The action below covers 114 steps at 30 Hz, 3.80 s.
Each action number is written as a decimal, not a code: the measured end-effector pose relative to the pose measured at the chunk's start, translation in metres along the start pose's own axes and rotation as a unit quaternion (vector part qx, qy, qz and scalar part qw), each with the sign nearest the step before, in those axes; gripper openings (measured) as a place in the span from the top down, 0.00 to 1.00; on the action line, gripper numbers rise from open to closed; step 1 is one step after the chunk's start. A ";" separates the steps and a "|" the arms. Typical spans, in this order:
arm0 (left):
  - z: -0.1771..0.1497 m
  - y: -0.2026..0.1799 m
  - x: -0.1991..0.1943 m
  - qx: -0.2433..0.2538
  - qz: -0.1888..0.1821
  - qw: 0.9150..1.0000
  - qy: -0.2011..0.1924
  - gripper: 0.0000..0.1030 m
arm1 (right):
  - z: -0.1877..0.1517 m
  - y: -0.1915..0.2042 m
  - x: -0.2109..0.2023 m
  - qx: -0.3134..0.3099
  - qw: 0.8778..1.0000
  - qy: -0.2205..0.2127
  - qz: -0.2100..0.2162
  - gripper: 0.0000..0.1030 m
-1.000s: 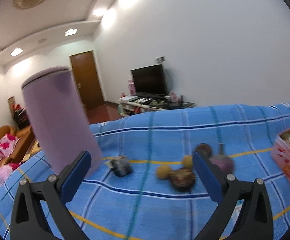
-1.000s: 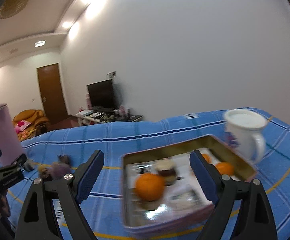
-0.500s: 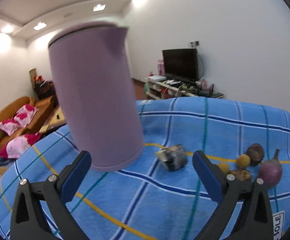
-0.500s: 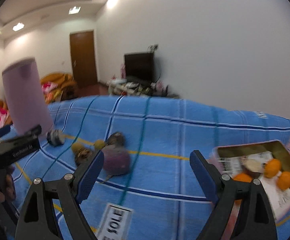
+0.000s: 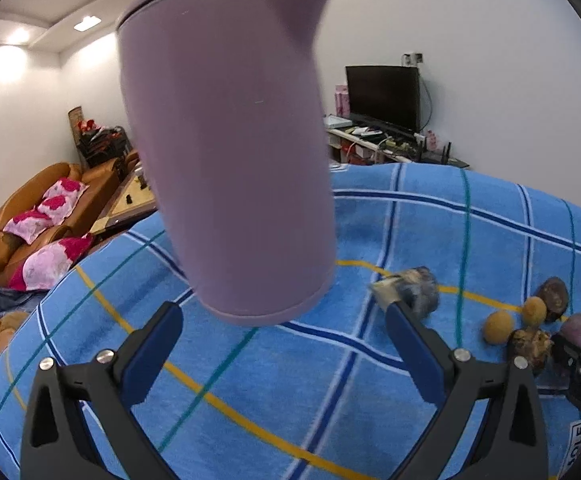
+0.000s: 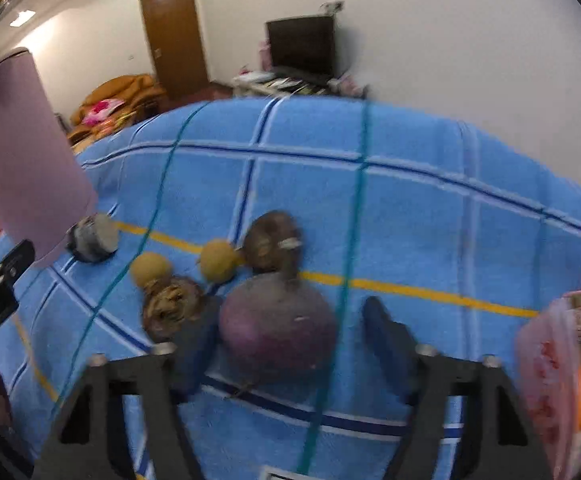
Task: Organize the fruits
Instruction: 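Move both open tools back toward the remaining fruits, then grasp the purple turnip with the right tool while the left tool grasps the cut taro chunk, then carry the held turnip and taro chunk over the pink tin tray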
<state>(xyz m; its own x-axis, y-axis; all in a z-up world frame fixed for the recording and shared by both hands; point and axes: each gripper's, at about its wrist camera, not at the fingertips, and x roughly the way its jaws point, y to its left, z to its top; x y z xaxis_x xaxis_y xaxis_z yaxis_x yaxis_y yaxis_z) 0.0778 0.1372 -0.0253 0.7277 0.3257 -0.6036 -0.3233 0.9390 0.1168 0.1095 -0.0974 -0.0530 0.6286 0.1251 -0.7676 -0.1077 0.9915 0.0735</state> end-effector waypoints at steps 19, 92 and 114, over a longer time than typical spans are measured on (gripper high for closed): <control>0.005 -0.037 0.009 -0.004 -0.060 0.998 0.031 0.01 | -0.066 -0.018 -0.100 -0.018 0.990 -0.139 -0.014 0.46; -0.069 -0.125 -0.134 0.075 -0.155 0.981 -0.093 0.59 | -0.109 -0.058 -0.161 -0.014 0.973 -0.213 -0.088 0.46; -0.078 -0.159 -0.155 0.091 -0.181 0.976 -0.085 0.59 | -0.119 -0.098 -0.179 -0.003 0.970 -0.224 -0.095 0.46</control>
<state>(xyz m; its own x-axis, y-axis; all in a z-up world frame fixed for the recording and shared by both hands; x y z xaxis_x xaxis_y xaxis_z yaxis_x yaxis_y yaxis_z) -0.0309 -0.0711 -0.0116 0.8688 -0.0313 -0.4941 0.0746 0.9949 0.0682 -0.0842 -0.2213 0.0012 0.9088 -0.0545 -0.4137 0.0388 0.9982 -0.0462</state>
